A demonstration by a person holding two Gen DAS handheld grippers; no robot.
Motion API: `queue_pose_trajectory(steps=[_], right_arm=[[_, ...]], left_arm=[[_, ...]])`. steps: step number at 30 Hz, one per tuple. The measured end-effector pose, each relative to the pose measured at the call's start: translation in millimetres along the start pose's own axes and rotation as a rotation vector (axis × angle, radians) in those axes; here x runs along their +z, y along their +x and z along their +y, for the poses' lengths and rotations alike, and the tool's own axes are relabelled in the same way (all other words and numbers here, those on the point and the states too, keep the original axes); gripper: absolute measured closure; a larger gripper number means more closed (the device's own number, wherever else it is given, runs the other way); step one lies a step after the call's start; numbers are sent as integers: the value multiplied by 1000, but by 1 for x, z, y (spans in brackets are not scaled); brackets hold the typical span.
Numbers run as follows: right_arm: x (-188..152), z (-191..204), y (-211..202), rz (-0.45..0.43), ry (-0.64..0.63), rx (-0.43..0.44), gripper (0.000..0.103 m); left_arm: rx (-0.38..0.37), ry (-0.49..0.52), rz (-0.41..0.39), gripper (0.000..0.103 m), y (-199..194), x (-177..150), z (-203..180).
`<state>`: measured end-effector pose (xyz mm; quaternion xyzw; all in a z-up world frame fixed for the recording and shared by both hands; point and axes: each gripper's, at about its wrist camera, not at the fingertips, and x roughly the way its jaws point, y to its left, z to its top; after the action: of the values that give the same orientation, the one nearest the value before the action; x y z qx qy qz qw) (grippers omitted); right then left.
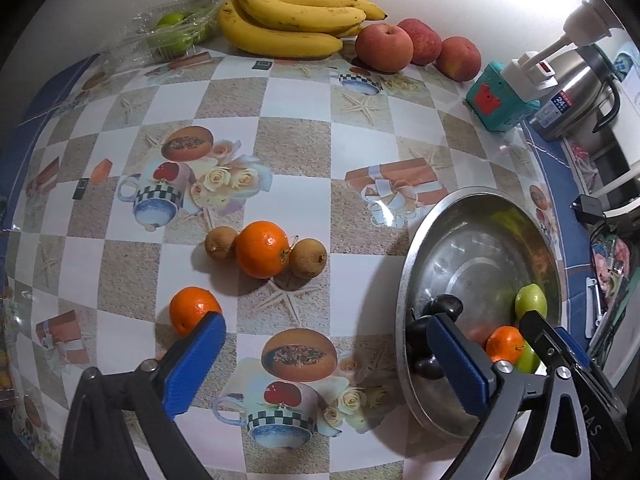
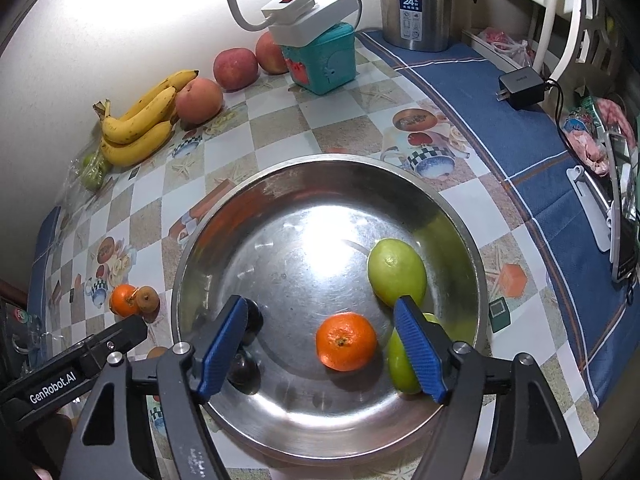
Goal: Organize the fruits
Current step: 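Withdraw both open tools from the bowl toward the remaining fruit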
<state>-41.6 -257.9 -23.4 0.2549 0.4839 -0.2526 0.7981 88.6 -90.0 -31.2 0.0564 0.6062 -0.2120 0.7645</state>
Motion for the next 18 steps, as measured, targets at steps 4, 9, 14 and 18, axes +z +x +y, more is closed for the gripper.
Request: queue_pose_trajectory(steps=[4,9,14,18], right_arm=[[0,1,2,4,-9,-8,26],[-1,1,3,9,-13,-12,26],[-1,1,4,9,-14,-14,26],[-1,2,4,13,-21,-15,17]], left_arm=[[18,-3,-11,0,0,0,2],[35,-11,-15,0,0,0,6],[54,-11,-29,0,1,0,8],[60,-18,-40,0,0,1,10]])
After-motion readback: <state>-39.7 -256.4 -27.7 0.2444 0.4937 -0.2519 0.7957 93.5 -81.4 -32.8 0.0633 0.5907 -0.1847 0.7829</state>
